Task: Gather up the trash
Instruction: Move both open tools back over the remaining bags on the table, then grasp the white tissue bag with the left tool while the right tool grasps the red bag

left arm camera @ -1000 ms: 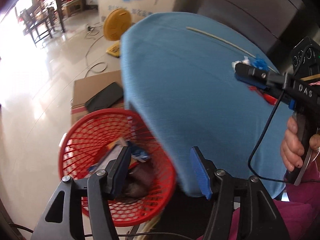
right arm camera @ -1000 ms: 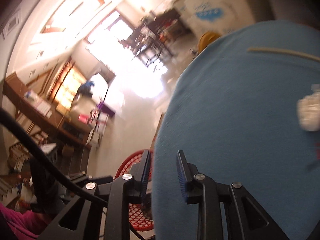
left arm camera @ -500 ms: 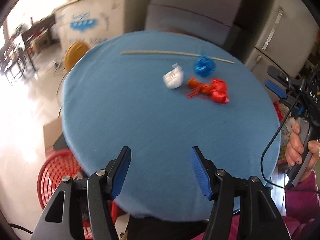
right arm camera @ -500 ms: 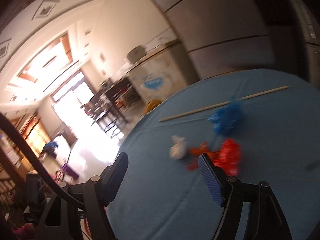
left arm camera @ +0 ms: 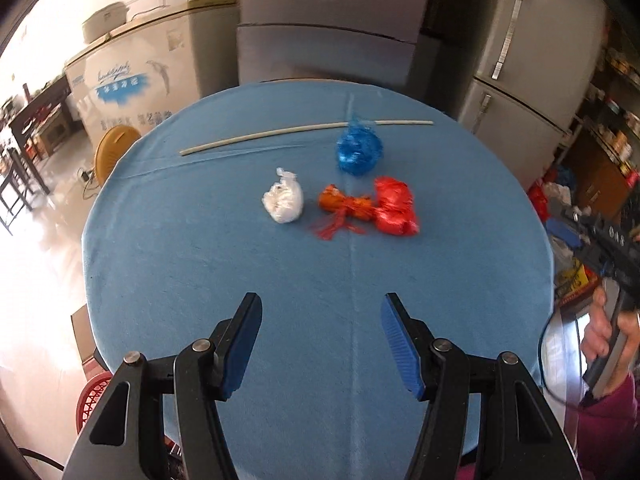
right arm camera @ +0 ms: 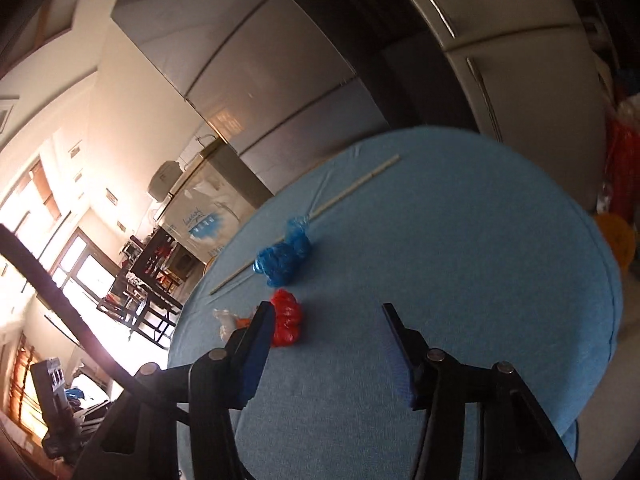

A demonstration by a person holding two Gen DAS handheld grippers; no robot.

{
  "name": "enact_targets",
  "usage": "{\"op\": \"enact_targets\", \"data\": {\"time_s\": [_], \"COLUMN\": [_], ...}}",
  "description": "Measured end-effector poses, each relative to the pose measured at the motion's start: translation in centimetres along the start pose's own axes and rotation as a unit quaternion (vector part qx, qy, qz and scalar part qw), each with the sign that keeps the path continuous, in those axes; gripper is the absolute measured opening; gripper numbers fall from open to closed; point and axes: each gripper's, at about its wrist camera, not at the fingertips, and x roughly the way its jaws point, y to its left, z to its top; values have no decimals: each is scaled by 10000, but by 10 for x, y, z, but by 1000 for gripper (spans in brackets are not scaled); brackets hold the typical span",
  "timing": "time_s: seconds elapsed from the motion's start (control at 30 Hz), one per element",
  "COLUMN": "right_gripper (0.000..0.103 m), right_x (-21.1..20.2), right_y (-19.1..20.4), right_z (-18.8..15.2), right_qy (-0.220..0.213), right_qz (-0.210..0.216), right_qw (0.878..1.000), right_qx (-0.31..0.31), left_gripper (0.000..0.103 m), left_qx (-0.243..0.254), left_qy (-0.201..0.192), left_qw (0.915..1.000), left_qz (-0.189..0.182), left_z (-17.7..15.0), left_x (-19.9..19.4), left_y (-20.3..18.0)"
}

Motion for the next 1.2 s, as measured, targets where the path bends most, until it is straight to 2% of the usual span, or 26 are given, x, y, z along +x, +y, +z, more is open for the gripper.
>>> {"op": "enact_targets", "data": {"time_s": [0.17, 0.33, 0.5, 0.7, 1.0, 1.07, 1.1, 1.2], "right_gripper": [57, 57, 57, 57, 57, 57, 50, 47], "right_x": [46, 93, 140, 183, 229, 235, 236, 235], "right_y": [11, 27, 48, 55, 62, 64, 65, 68], "right_z": [-8, -13, -12, -11, -14, -19, -21, -26], "right_qy": [604, 1030, 1285, 1593, 2010, 2051, 2044, 1940], "right_qz": [87, 235, 199, 73, -90, -142, -143, -173], "right_qw": [9981, 9944, 9913, 9868, 9791, 9781, 9781, 9797], "right_qx": [8, -20, -216, -266, -281, -320, -365, -472], "left_gripper": [63, 63, 63, 63, 62, 53, 43, 34], "left_qx": [-224, -395, -476, -721, -955, -955, -917, -913], "left_qy": [120, 353, 561, 752, 922, 927, 954, 880], "left_qw": [9993, 9986, 9972, 9943, 9899, 9895, 9895, 9899], "left_qz": [258, 72, -114, -243, -494, -559, -574, -628], "left_z": [25, 56, 74, 97, 104, 101, 99, 96], "left_x": [25, 58, 94, 137, 172, 174, 176, 175], "left_y": [26, 43, 44, 47, 50, 50, 49, 52]}}
